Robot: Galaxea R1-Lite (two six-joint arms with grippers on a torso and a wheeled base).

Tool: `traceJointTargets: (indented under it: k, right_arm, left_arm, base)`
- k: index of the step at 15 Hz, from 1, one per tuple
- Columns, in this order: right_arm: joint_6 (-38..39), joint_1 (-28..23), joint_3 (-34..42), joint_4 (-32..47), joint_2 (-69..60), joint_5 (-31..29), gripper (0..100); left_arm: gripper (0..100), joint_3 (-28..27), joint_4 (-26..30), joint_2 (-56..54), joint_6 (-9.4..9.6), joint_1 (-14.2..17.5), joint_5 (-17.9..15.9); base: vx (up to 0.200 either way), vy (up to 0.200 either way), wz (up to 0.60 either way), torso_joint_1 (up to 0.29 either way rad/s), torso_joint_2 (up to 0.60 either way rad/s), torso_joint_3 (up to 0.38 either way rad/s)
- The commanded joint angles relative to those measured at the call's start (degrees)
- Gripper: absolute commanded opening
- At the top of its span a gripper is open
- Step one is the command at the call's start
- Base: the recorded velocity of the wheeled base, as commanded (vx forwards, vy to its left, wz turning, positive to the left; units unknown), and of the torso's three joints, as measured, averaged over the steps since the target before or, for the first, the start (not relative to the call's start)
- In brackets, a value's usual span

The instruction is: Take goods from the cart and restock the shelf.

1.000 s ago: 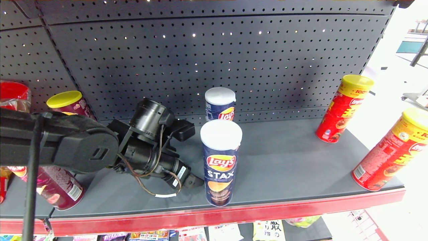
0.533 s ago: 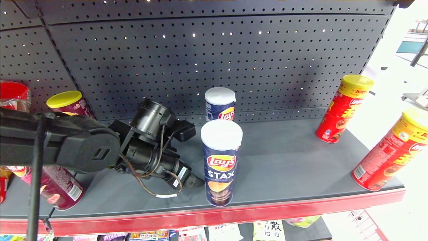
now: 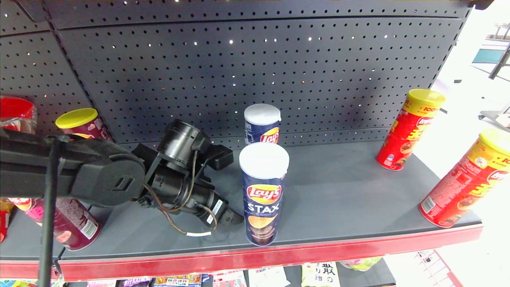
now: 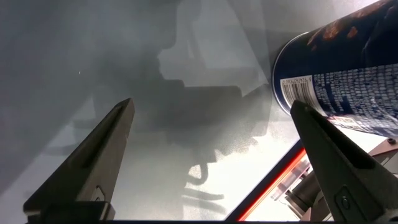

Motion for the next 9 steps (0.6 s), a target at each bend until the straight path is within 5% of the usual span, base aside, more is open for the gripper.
traceJointTargets:
  k: [1, 9]
  right_arm:
    - [-0.02, 0.02, -0.03, 0.01, 0.09, 0.01, 100]
    - [0.07, 0.02, -0.03, 0.01, 0.09, 0.01, 100]
  left_arm:
    - [100, -0.05, -0.08, 0.19, -0.01, -0.02, 0.01]
    - [100, 0.38, 0.01, 0.19, -0.01, 0.16, 0.01]
  base:
    - [0.0, 0.0, 0.0, 0.0, 0.0, 0.0]
    - [0.0, 0.0, 0.0, 0.0, 0.0, 0.0]
